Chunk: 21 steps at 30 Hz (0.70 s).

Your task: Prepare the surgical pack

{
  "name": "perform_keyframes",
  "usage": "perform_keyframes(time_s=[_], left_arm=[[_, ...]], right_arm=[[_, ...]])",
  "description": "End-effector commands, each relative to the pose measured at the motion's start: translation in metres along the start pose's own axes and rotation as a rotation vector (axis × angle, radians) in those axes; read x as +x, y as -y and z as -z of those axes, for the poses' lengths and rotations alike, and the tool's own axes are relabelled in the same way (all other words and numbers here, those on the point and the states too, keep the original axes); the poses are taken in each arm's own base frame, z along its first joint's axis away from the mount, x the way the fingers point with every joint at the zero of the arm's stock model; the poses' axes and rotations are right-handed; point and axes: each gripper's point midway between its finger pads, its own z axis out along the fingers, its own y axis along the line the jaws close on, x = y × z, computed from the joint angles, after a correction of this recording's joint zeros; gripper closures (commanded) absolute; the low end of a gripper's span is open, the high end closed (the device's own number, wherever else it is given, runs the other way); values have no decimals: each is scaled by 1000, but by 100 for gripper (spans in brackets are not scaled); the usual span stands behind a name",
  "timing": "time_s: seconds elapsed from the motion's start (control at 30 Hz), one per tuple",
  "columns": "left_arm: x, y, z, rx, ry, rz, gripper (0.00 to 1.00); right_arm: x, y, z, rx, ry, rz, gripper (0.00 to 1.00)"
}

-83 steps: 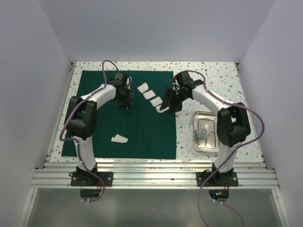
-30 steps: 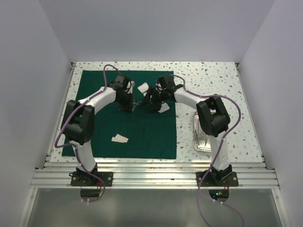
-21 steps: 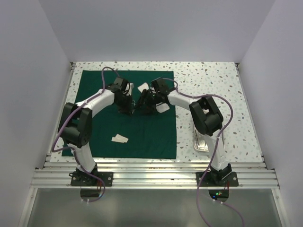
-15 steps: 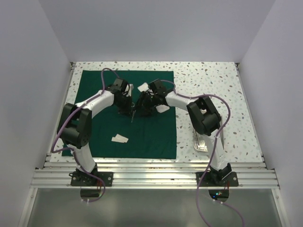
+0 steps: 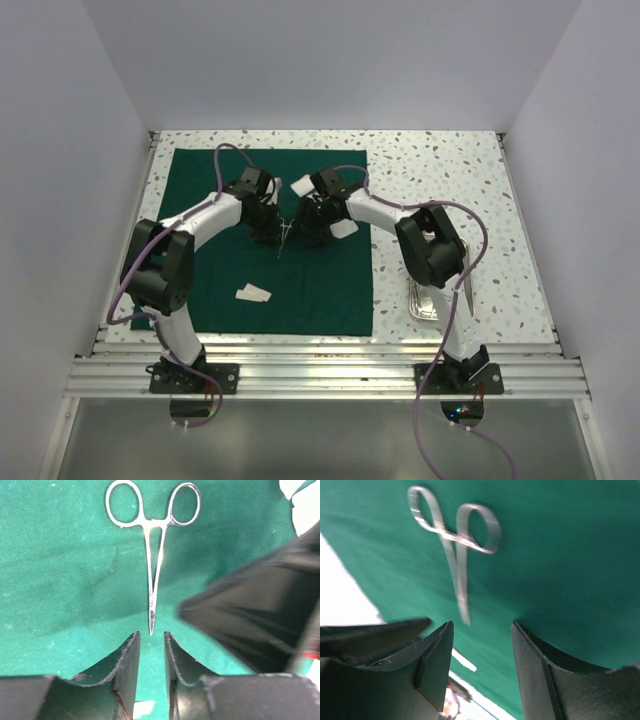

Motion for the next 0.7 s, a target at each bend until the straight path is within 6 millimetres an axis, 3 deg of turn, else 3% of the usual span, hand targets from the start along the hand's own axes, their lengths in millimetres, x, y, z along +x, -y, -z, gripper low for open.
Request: perform_keyframes(time_s=[0.0,0.17,0.2,0.3,0.33,0.47,0.67], left_arm=[[-14,12,2,4,79,-47,69],[-13,19,-11,-49,72,-83,64],[-13,18,-13,-64,72,-88,63],[-11,16,-23,-113,60,-105,61],[-12,10,-25,-156,67,-109,60],[-9,6,-32,-212,68,-132,57],[0,1,-44,-275,36,-168,61]], right_arm=[[-25,4,68,101,152,83,46],[-52,22,124,148,233,92,46],[-58,23,143,141,262,85,46],[-68,36,170,152,309,80,46],[-69,32,185,129,332,86,46],[-67,37,204,122,363,103,46],[-56,47,198,121,329,99,46]])
